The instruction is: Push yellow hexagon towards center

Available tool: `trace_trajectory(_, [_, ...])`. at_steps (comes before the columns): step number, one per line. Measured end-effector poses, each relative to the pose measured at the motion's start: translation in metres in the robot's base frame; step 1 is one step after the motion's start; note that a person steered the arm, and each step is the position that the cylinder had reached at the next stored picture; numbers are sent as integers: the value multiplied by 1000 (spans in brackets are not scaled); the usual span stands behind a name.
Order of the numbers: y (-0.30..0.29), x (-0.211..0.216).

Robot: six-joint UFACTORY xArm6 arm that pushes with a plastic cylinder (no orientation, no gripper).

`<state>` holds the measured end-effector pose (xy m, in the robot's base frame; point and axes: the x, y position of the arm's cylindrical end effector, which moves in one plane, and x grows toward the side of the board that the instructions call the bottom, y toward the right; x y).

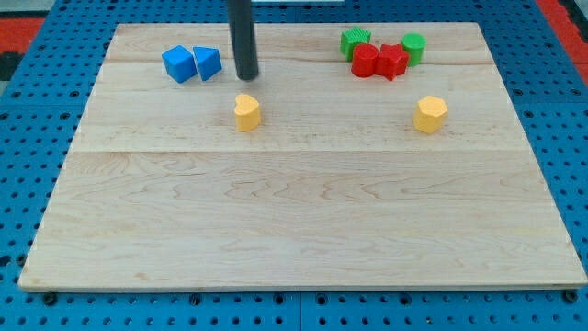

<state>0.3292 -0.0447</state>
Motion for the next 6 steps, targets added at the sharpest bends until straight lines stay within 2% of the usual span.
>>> trace_trajectory(1, [101, 7])
trace_trajectory(2, [152, 0])
trace_trajectory(3, [233, 17])
trace_trajectory(4, [268, 40])
trace_trajectory(5, [198, 58])
trace_trajectory(6, [99, 58])
